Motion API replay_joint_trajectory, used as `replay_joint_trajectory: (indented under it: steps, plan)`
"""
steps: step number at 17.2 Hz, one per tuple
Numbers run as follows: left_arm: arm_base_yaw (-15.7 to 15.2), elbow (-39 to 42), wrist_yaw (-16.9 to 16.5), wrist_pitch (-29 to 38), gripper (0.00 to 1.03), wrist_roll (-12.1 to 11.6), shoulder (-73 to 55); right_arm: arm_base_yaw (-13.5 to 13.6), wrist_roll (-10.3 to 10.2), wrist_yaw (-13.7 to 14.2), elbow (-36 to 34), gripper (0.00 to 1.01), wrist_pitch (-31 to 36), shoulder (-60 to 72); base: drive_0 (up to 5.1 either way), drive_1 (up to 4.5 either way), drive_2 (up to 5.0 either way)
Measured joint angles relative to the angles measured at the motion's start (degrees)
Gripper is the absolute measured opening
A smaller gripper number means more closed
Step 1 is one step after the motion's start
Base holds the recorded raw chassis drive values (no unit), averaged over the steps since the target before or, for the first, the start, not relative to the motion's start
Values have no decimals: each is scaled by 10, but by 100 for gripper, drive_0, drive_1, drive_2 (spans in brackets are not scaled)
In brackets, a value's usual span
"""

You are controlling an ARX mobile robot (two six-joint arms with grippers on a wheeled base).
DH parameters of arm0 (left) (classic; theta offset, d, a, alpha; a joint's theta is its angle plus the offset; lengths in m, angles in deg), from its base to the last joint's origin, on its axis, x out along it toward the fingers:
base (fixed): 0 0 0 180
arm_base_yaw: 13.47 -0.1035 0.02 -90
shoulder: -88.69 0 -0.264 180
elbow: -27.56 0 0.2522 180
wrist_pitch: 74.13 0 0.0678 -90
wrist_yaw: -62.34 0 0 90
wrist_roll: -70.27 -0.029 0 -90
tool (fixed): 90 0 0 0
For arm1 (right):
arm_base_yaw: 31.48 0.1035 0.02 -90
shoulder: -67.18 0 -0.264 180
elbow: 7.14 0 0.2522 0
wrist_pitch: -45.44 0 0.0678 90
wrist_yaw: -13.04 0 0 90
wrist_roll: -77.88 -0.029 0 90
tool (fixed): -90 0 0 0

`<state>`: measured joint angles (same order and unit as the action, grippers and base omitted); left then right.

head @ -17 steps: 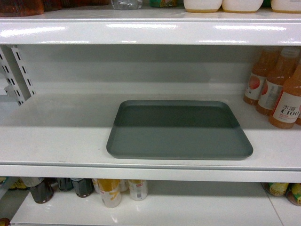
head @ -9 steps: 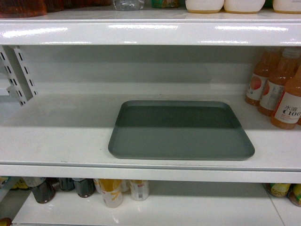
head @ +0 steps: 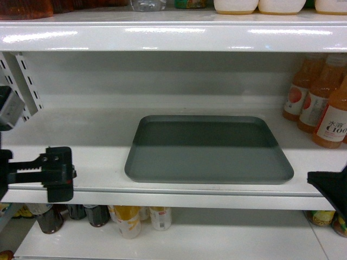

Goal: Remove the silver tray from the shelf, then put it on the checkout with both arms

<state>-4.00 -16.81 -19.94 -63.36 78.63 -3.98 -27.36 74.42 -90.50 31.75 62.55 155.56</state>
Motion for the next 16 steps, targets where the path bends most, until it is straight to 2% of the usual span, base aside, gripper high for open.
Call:
replay_joint_trajectory:
  steps: [3, 6, 8, 16]
  plan:
    - [19, -90, 0, -1, 98, 1, -104, -1, -16, 29, 90, 98, 12, 124, 0, 0, 0]
    - [38, -175, 9, -25, 98, 3, -188, -5, -35, 40, 175, 98, -13, 217, 0, 0, 0]
    - [44, -229, 14, -43, 98, 3, -233, -5, -40, 52, 230, 98, -35, 262, 0, 0, 0]
    - [35, -387, 8, -119, 98, 41, -342, 0, -61, 85, 428, 98, -136, 381, 0, 0, 0]
